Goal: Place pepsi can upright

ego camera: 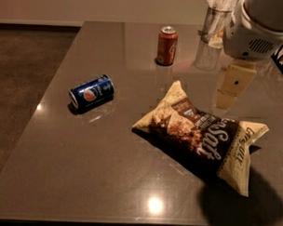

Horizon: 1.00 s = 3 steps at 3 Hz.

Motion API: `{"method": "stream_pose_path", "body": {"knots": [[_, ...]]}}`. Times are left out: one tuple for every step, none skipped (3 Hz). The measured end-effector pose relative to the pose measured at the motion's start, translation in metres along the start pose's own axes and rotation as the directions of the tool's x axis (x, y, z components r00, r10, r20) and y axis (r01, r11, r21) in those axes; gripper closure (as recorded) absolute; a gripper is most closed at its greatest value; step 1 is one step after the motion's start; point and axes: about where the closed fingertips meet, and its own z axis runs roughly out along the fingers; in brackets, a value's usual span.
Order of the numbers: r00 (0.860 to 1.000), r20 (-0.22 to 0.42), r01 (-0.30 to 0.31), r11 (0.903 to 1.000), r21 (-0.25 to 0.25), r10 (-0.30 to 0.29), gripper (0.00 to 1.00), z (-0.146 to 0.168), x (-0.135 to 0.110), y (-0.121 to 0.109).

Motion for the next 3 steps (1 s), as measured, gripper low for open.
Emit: {"method": "stream_pose_path", "body": {"knots": [[0.998, 0.019, 0.068, 0.9975, -0.02, -0.068, 0.0, 0.013, -0.033, -0.016], [0.991, 0.042, 0.13, 0.9907, -0.039, -0.129, 0.0, 0.025, -0.069, -0.023], [0.974, 0.074, 0.219, 0.974, -0.06, -0.214, 0.0, 0.042, -0.123, -0.029]]}}
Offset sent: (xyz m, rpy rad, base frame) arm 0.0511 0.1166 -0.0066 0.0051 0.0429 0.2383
